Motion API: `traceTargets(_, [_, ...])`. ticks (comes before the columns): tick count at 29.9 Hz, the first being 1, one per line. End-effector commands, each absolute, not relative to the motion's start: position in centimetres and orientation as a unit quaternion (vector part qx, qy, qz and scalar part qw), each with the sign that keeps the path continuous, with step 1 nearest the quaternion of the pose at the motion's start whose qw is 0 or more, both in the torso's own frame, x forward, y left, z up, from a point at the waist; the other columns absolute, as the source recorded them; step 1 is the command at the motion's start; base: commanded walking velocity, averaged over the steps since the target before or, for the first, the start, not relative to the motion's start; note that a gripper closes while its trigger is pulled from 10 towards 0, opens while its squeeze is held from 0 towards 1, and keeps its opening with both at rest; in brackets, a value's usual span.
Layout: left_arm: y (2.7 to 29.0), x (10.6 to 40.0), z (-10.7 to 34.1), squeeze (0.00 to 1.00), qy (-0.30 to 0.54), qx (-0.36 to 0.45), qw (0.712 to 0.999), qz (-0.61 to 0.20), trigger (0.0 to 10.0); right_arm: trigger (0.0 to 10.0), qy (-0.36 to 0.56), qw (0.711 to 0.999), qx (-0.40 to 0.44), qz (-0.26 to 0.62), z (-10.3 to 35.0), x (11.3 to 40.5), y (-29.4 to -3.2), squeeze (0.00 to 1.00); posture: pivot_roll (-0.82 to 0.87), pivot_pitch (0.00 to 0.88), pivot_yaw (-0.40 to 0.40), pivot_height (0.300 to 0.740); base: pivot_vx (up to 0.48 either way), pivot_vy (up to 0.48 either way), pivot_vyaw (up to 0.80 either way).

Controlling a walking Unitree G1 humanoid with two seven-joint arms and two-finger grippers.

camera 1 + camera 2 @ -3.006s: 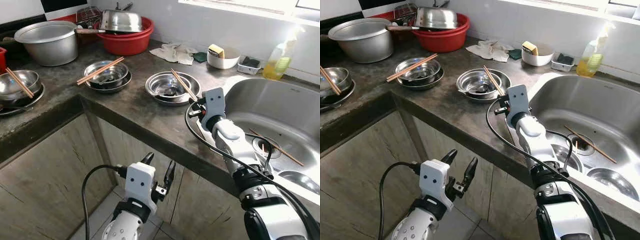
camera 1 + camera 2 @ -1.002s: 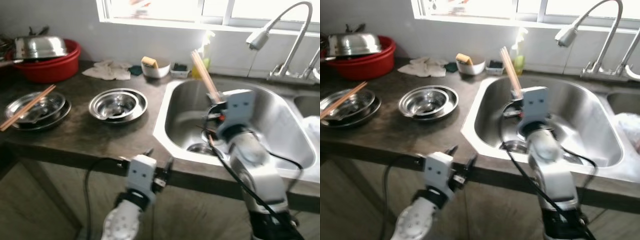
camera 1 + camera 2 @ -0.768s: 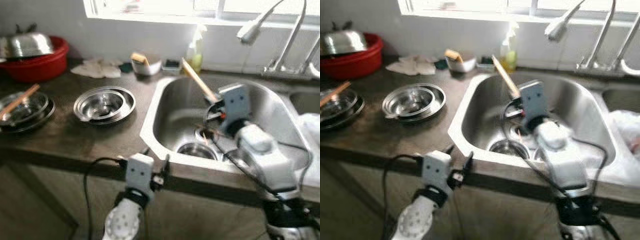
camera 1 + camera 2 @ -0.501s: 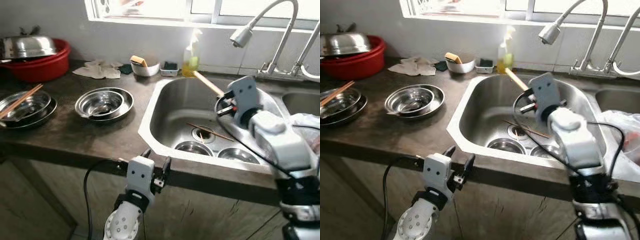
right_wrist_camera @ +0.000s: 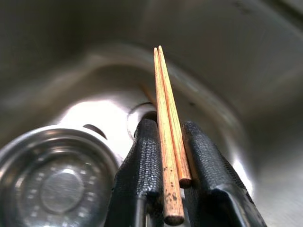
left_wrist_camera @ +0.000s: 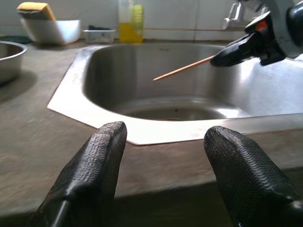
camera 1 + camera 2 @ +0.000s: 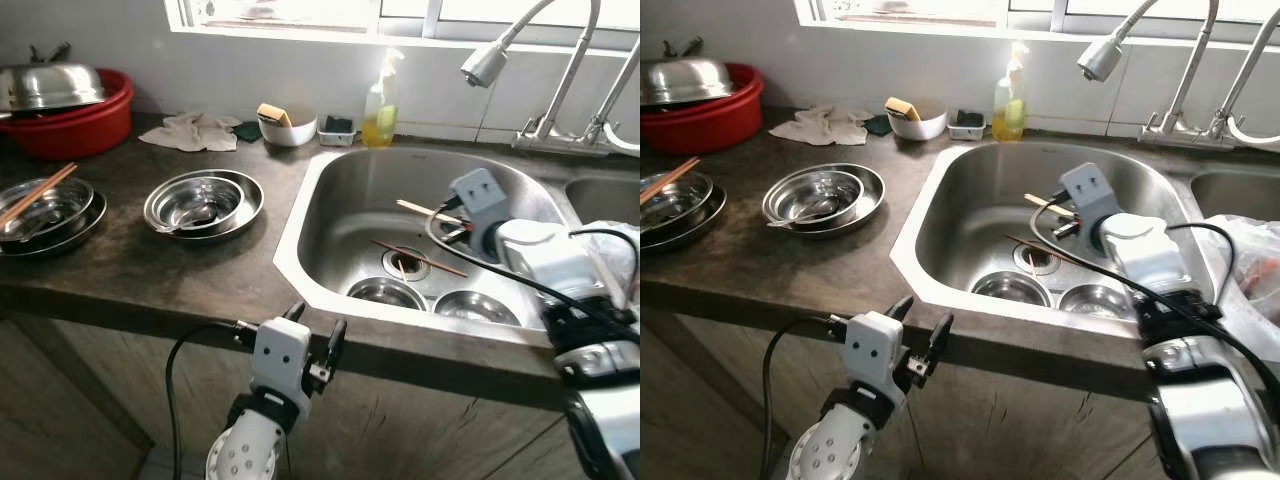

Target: Kitchen organization

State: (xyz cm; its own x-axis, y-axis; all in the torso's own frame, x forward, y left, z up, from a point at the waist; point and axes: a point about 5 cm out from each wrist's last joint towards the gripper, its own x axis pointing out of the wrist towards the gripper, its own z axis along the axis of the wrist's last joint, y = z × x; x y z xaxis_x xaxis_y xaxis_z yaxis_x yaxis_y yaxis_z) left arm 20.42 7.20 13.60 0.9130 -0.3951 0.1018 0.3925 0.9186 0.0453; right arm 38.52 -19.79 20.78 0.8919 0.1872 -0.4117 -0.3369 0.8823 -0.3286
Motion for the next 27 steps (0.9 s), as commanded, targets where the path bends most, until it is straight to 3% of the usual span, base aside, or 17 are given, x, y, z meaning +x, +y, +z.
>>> traceTargets(1, [7.2, 20.1, 13.9, 0.00, -0.053, 0.010, 0.977, -0.205, 10.0, 10.0, 0.192, 0.948, -0.209, 0.144, 20.7, 38.9, -19.6, 0.00, 0.13, 0.129, -0.040, 0.740, 0.000, 0.000, 0.00])
traceTargets(8, [7.4, 19.5, 13.7, 0.00, -0.043, 0.013, 0.977, -0.208, 10.0, 10.0, 0.215, 0.944, -0.205, 0.146, 19.3, 39.4, -19.5, 0.03, 0.13, 0.137, -0.040, 0.740, 0.000, 0.000, 0.00])
traceTargets(9, [7.5, 19.5, 13.7, 0.00, -0.042, 0.014, 0.977, -0.208, 10.0, 10.0, 0.214, 0.944, -0.204, 0.145, 19.2, 39.5, -19.6, 1.00, 0.13, 0.136, -0.037, 0.740, 0.000, 0.000, 0.00])
traceTargets(21, [7.6, 19.8, 13.7, 0.00, -0.042, 0.020, 0.977, -0.208, 10.0, 10.0, 0.190, 0.955, -0.194, 0.121, 19.2, 39.6, -20.3, 1.00, 0.14, 0.119, -0.037, 0.740, 0.000, 0.000, 0.00])
traceTargets(22, [7.7, 19.9, 13.8, 0.00, -0.043, 0.019, 0.977, -0.206, 10.0, 10.0, 0.171, 0.963, -0.183, 0.101, 19.5, 39.6, -20.5, 0.65, 0.14, 0.115, -0.041, 0.740, 0.000, 0.000, 0.00])
traceTargets(23, [7.7, 19.9, 13.8, 0.00, -0.043, 0.019, 0.977, -0.206, 10.0, 10.0, 0.171, 0.963, -0.183, 0.101, 19.5, 39.6, -20.5, 0.65, 0.14, 0.115, -0.041, 0.740, 0.000, 0.000, 0.00])
traceTargets(24, [7.7, 19.9, 13.8, 0.00, -0.043, 0.019, 0.978, -0.205, 10.0, 10.0, 0.162, 0.965, -0.179, 0.097, 19.6, 39.6, -20.5, 0.39, 0.14, 0.115, -0.041, 0.740, 0.000, 0.000, 0.00])
traceTargets(25, [7.7, 20.0, 13.8, 0.00, -0.043, 0.019, 0.978, -0.205, 10.0, 10.0, 0.150, 0.969, -0.175, 0.089, 19.8, 39.5, -20.6, 0.00, 0.14, 0.112, -0.037, 0.740, 0.000, 0.000, 0.00])
traceTargets(27, [7.7, 20.1, 13.7, 0.00, -0.044, 0.020, 0.978, -0.203, 10.0, 10.0, 0.096, 0.978, -0.175, 0.065, 20.5, 39.2, -20.5, 0.00, 0.14, 0.112, -0.040, 0.740, 0.000, 0.000, 0.00])
